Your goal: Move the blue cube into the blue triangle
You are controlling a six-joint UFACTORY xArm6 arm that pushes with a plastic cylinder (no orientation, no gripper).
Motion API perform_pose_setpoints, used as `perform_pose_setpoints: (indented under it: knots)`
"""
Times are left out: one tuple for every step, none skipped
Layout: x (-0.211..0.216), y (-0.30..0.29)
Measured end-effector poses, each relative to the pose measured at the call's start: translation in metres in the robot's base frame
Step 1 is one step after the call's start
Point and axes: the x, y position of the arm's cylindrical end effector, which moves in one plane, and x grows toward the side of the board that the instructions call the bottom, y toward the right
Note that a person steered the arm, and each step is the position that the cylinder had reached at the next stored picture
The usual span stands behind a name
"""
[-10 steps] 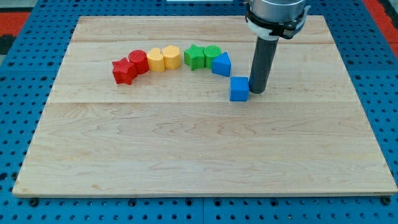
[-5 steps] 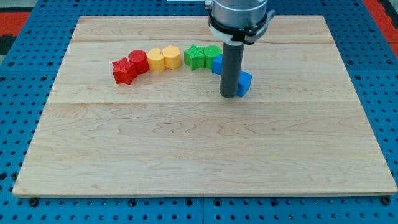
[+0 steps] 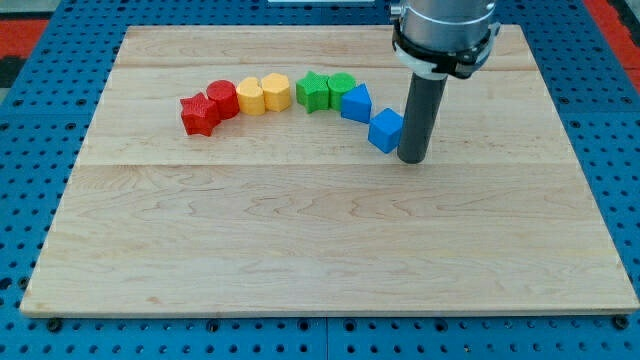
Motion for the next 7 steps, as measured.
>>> perform_pose_setpoints:
  knots:
    - [-0.001, -0.010]
    - [0.006, -0.014]
    - [0.006, -0.024]
    - [0.006, -0.029]
    - [-0.002, -0.030]
    - [-0.021, -0.030]
    - [-0.017, -0.024]
